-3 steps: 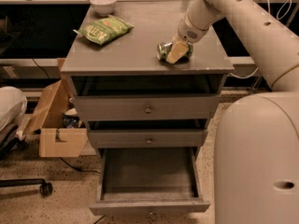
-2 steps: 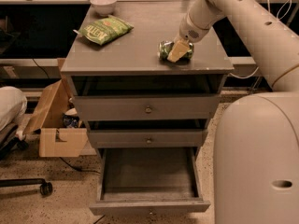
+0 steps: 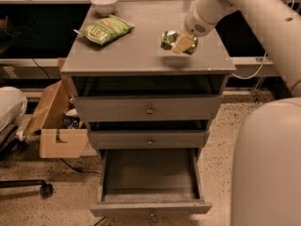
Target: Place green can into bottom drawer
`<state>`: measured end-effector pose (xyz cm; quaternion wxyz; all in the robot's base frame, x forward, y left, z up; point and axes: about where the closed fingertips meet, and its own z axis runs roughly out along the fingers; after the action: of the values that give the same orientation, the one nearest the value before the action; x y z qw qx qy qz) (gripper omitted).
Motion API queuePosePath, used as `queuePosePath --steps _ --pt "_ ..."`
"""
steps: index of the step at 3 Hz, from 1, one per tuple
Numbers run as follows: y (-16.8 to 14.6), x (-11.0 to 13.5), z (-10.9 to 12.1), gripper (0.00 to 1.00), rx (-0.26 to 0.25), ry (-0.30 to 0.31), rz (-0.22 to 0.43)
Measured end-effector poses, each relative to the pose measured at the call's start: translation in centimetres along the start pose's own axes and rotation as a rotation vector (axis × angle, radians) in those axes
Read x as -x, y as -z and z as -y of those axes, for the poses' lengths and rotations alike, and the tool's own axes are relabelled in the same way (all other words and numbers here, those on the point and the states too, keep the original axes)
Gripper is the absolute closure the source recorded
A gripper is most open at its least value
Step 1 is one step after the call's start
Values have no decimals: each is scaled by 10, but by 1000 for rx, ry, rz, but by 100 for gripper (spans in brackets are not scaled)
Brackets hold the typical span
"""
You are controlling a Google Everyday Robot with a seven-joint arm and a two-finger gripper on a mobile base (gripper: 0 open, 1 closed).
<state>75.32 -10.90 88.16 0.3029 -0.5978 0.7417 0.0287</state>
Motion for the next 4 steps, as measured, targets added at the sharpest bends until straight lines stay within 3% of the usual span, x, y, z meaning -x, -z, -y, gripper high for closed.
queuePosePath --steps 1,2,3,4 --pt "35 5 1 100 -63 10 42" --pt "65 -15 -23 100 -57 -59 38" --pt "65 -15 -23 100 -57 -59 38" --pt "70 -23 -40 100 -50 -92 40"
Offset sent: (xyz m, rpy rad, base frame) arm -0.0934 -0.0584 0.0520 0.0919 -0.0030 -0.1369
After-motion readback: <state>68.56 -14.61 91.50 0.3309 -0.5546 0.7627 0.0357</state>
